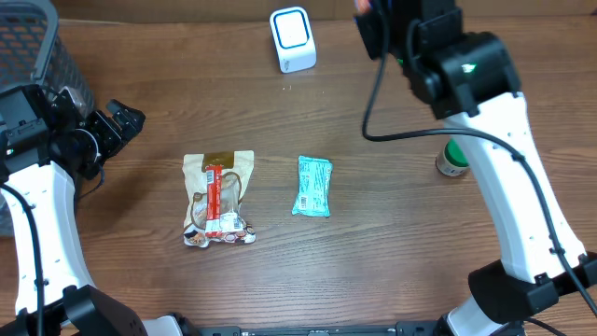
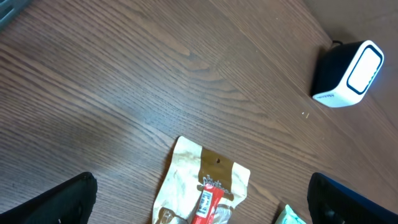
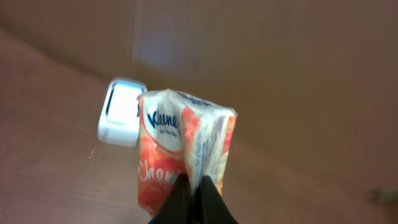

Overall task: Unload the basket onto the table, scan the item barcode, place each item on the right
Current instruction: 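Carry the pack right, set it down near the jar, release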

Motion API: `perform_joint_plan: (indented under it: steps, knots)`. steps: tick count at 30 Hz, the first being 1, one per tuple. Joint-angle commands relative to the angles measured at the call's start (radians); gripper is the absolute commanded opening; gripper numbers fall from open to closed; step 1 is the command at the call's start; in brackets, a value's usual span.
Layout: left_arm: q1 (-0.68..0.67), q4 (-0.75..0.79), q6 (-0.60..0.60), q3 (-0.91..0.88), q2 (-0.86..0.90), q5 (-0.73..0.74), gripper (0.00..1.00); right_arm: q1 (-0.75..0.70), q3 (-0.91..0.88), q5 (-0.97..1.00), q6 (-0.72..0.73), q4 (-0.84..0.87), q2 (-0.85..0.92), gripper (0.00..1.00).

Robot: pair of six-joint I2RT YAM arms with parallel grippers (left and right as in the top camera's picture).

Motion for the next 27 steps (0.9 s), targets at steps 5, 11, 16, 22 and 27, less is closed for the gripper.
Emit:
perform_joint_plan:
  steps: [5, 11, 16, 22, 27]
  knots:
    - [0.001, 0.002, -0.005, 0.006, -0.016, 0.000, 1.00, -0.110, -0.155, -0.068, 0.294, -0.274, 0.027, 0.04]
    - [0.001, 0.002, -0.005, 0.006, -0.016, 0.000, 0.99, -0.179, -0.431, -0.091, 0.294, -0.202, 0.027, 0.04]
    - [0.001, 0.002, -0.005, 0.006, -0.016, 0.000, 0.99, -0.221, -0.639, -0.089, 0.292, -0.014, 0.027, 0.04]
    - [0.001, 0.002, -0.005, 0.006, -0.016, 0.000, 0.99, -0.242, -0.788, -0.089, 0.292, 0.156, 0.027, 0.04]
    - [0.001, 0.002, -0.005, 0.006, -0.016, 0.000, 1.00, -0.242, -0.815, -0.089, 0.288, 0.180, 0.027, 0.15]
